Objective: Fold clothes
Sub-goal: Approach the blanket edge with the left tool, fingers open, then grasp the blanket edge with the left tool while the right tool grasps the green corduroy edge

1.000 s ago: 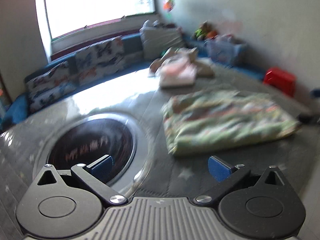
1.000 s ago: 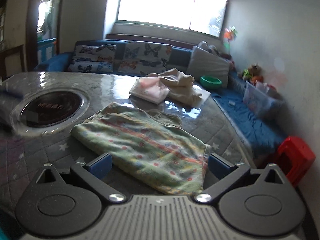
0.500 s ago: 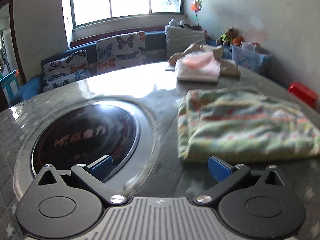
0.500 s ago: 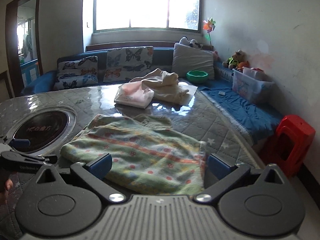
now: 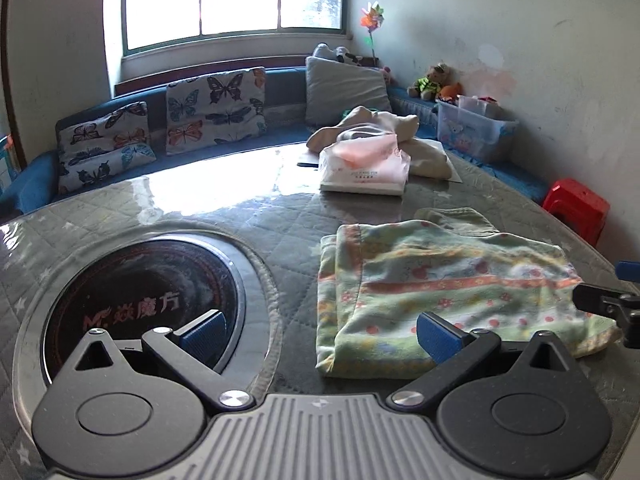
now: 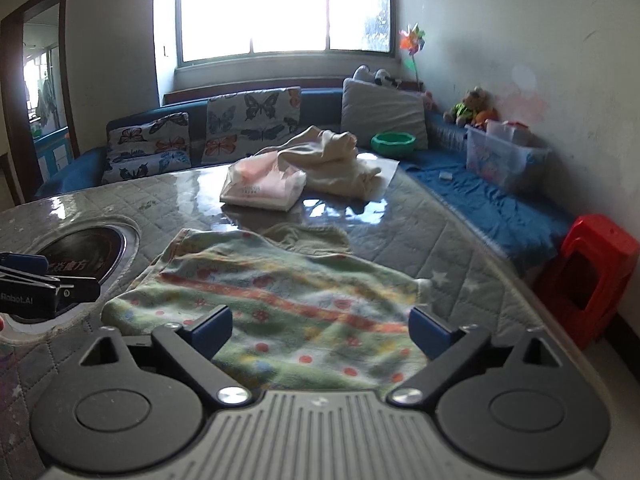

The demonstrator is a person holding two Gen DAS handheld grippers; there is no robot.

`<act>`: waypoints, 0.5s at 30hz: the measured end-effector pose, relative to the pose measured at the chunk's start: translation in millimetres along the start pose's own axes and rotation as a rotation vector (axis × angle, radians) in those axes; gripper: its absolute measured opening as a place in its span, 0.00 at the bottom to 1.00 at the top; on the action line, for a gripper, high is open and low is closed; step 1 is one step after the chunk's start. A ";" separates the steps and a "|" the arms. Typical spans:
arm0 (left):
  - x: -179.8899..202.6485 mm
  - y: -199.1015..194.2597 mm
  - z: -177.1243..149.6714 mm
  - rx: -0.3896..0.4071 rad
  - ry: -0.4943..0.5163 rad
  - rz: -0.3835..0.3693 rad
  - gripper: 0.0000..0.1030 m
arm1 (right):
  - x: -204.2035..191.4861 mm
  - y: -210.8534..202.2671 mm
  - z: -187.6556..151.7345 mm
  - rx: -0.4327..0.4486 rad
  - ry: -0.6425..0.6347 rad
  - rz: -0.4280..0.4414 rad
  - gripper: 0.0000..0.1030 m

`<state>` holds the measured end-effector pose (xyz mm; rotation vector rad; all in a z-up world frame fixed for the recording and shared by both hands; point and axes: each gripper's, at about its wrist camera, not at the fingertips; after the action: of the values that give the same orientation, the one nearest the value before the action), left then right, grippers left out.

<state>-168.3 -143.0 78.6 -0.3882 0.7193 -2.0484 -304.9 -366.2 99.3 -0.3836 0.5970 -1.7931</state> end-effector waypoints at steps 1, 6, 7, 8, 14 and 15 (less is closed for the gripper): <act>1.6 2.5 4.1 -0.001 0.008 -0.002 1.00 | -0.9 3.3 1.5 -0.005 0.001 0.006 0.92; 6.8 17.5 22.9 -0.012 0.042 -0.013 1.00 | -3.7 24.2 10.8 -0.023 -0.024 0.002 0.88; 8.1 21.2 26.5 -0.016 0.049 -0.014 1.00 | -2.4 30.0 13.2 -0.034 -0.024 0.002 0.84; 8.6 24.5 29.4 -0.019 0.056 -0.014 0.99 | -0.9 36.4 16.2 -0.046 -0.025 0.001 0.81; 5.2 43.5 45.8 -0.039 0.064 -0.025 0.91 | 12.4 82.5 39.2 -0.120 -0.003 0.025 0.65; 4.4 47.1 48.6 -0.043 0.064 -0.025 0.87 | 14.7 88.9 42.0 -0.125 0.000 0.028 0.62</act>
<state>-114.3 -183.2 87.2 -0.3589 0.8017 -2.0800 -216.6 -408.4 81.9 -0.4577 0.7135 -1.7341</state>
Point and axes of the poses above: each gripper's, at about its wrist camera, not at the fingertips, and y roughly the way its jaws point, x to its right, z to its top, and after that the axes turned 1 degree about y, right-handed
